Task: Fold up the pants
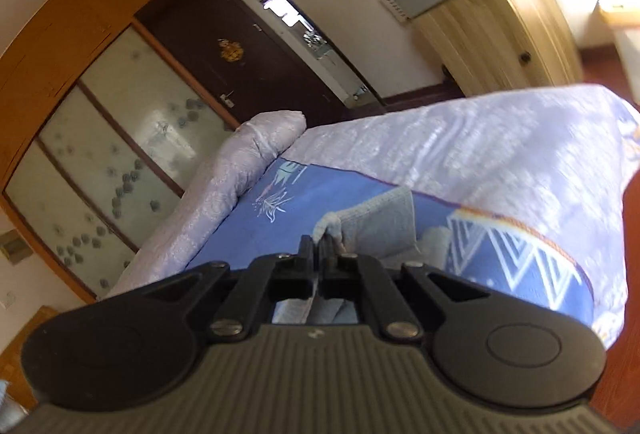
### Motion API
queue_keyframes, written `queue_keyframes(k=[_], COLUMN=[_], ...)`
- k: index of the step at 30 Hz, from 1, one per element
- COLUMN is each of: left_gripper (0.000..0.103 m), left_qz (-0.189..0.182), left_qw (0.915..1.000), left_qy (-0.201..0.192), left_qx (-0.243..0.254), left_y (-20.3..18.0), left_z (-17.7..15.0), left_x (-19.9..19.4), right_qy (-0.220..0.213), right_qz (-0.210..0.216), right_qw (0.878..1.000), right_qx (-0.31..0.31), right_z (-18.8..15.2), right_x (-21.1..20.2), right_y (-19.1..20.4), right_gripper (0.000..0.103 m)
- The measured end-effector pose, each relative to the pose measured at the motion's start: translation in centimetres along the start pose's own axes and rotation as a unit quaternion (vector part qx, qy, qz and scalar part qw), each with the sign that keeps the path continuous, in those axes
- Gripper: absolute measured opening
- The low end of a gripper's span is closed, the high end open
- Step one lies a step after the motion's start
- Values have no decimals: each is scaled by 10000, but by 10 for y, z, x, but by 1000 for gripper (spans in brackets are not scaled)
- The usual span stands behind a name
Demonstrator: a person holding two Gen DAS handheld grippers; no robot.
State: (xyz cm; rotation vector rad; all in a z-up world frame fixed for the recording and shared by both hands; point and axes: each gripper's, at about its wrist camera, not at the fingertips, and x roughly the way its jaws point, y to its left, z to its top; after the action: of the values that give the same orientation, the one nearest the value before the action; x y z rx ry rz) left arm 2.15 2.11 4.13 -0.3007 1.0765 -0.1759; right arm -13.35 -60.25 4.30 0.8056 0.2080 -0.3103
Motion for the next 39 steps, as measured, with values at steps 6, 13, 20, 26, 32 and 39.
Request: queue_keyframes(k=[6,13,20,26,32,39], left_gripper=[47,48,50,50,50,51], left_qz=[-12,-29,-49,-61,-234,-1024], left_qw=[10000,9999,9999,10000,9994,9940], left_qy=[58,119,108,38,-66,-98], left_qx=[-52,-62,-29,-8,259,372], left_y=[5,4,0,0,-11,-36], left_z=[-5,-6,-10,-9,-2,7], left_x=[1,2,-1,-7,-13,-13], right_qy=[986,230,761,900,390,1076], right_qz=[-1166,-755,-789,-1033,-475,820], right_qw=[9876,9921,9915,9902,9974,9687], right_qx=[362,977,704,278,-383,-2079], right_z=[-29,-21,-16,-30,-22,-81], right_x=[34,2,37,41,-5,-23], right_y=[-56,-73,-63,-43,28,157], right_gripper=[5,57,47,16,15,15])
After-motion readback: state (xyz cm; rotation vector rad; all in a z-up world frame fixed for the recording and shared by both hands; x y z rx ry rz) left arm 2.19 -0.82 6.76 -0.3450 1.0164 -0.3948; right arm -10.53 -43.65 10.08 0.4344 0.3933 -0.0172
